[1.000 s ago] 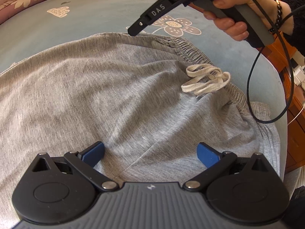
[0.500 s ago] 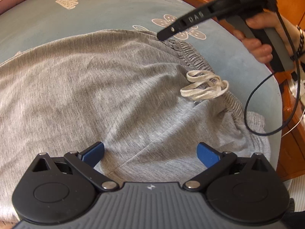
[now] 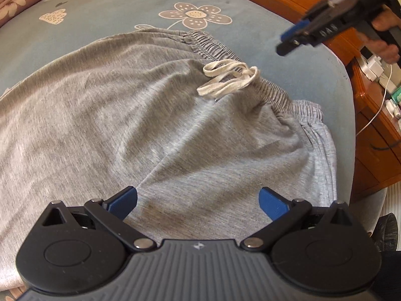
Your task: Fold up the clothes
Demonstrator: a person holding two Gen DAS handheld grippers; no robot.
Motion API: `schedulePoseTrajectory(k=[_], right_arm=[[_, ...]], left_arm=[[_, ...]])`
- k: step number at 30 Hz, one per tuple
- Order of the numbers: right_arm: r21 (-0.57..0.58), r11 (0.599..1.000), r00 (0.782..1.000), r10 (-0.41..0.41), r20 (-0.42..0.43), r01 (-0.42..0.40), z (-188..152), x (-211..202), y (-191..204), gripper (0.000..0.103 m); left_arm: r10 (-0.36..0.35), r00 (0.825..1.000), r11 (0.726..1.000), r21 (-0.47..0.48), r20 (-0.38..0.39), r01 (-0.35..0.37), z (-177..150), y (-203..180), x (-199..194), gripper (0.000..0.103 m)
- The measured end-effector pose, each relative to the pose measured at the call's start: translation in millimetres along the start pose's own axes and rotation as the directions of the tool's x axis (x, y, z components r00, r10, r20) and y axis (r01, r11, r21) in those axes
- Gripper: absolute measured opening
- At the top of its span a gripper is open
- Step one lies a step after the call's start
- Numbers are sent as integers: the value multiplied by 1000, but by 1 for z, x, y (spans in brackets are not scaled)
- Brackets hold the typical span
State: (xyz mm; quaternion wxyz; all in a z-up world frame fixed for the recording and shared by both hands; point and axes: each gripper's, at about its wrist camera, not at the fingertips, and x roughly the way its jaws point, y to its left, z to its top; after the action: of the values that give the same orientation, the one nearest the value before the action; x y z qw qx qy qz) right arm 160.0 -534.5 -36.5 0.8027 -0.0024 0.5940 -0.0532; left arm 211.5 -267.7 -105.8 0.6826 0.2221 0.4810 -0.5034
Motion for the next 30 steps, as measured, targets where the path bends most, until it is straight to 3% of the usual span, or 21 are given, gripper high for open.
schedulePoseTrajectory(k=[3,6,8,11,13,15,18,21,24,26,30], right_arm=[[60,995,997,77,-22,-76,-42,-20,6,41],[125,967,975,218,37,-221,-69,-26,26,40],[136,942,952,300,62,-305,-76,-17,50,40],[110,931,937,344,57,-349,-77,1,83,40],[87,939,943,332,18,-332,-76,11,98,40],[76,966,966,252,-54,-247,-83,19,102,40],[77,985,976,165,-142,-155,-101,21,95,30],[188,965,973,204,-112,-181,-106,6,83,27],[289,945,983,175,-57,-151,-103,-11,80,32],[359,927,988,137,-65,-104,-102,-10,78,47],[481,876,986,98,-137,-20,-107,20,64,47]], left_arm=[[-35,999,998,47,4,35,4,-5,-2,102],[-53,998,996,72,-17,54,7,-10,4,102],[-51,998,994,95,-29,53,8,-15,5,102],[-62,997,990,121,-34,66,6,-20,3,102],[-59,997,989,135,-52,66,4,-22,4,102],[-60,997,987,144,-53,67,1,-26,4,102],[-73,996,986,145,-52,80,0,-30,6,102],[-91,994,987,127,-54,97,0,-36,8,102],[-109,993,986,119,-47,114,1,-41,9,102],[-116,992,985,123,-48,121,1,-43,9,102],[-120,991,983,131,-57,126,-2,-46,8,102]])
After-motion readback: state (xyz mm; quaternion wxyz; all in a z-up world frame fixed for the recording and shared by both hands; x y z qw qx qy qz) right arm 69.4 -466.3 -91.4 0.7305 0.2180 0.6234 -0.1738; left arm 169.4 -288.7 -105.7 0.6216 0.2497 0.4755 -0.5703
